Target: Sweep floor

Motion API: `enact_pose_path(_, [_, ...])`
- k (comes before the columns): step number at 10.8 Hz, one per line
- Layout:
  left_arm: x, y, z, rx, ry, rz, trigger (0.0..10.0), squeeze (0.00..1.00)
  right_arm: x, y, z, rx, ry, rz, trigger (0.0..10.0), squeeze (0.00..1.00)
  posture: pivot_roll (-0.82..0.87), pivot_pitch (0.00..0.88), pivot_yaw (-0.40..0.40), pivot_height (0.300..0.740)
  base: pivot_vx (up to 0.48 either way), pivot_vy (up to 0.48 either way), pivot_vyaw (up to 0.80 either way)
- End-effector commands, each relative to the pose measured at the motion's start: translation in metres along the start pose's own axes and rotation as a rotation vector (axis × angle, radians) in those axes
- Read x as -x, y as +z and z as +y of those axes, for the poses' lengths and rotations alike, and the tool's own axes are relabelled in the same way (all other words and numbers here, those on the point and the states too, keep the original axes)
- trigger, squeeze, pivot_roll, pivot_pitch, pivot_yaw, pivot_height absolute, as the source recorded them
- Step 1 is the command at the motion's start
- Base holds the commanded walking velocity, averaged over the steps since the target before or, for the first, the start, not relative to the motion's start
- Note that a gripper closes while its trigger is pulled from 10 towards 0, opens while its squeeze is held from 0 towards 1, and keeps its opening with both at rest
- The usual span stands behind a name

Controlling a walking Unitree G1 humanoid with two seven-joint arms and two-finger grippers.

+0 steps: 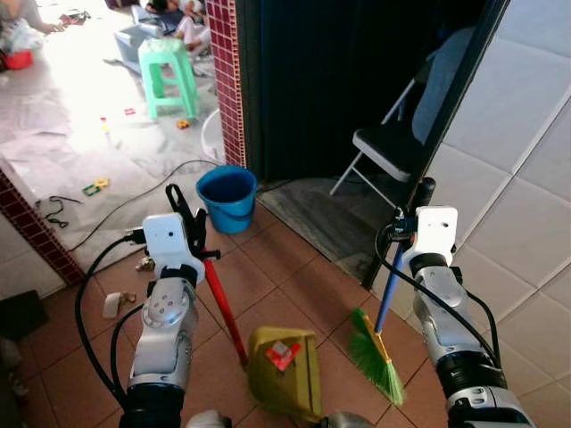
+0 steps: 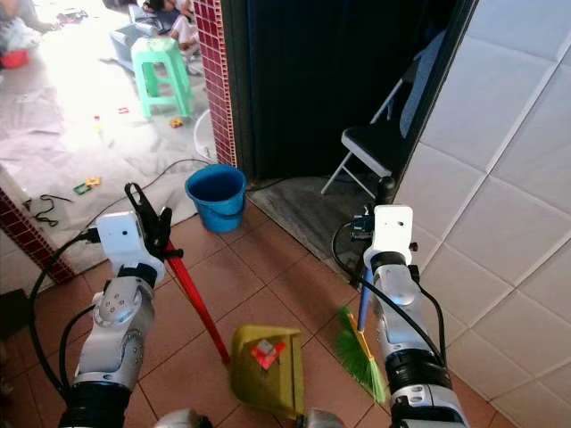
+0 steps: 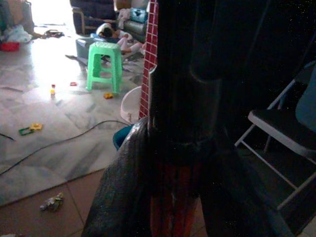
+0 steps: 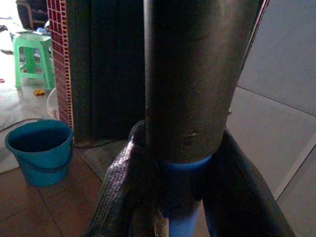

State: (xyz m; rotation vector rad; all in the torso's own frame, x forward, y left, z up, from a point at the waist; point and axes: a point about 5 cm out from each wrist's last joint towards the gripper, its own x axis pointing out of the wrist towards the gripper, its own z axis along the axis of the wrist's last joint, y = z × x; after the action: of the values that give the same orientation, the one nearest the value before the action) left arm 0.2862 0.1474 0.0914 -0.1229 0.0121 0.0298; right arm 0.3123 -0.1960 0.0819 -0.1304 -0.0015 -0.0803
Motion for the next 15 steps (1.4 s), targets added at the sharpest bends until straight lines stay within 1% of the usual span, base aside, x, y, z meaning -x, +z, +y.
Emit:
enact_pose_path(1, [0.000,0.009,0.000,-0.005,0.000,-0.051,10.0,0.00,0.001,0.003,0.006,-0.008,0.031,-0.017,10.0,0.00,-0.02,0.000,-0.022,0.740,0.000,0.000,0.00])
enact_pose_path(4, [-0.003,0.010,0.010,-0.020,0.034,-0.055,10.0,0.00,0.005,0.001,0.013,-0.030,0.056,-0.015,10.0,0.00,-0.02,0.000,-0.019,0.740,0.000,0.000,0.62])
enact_pose_path(8, [-0.005,0.012,0.011,-0.026,0.033,-0.062,10.0,0.00,0.003,0.001,0.009,-0.030,0.041,-0.013,10.0,0.00,-0.02,0.000,-0.016,0.740,0.000,0.000,0.00])
enact_pose_path(14, [-0.004,0.012,0.013,-0.048,0.028,-0.064,10.0,0.00,0.006,0.000,0.012,-0.039,0.053,-0.014,10.0,0.00,-0.02,0.000,-0.007,0.740,0.000,0.000,0.00])
enact_pose_path(15, [-0.003,0.011,0.013,-0.047,0.026,-0.062,10.0,0.00,0.006,0.000,0.013,-0.039,0.055,-0.012,10.0,0.00,-0.02,0.000,-0.008,0.740,0.251,0.000,0.00])
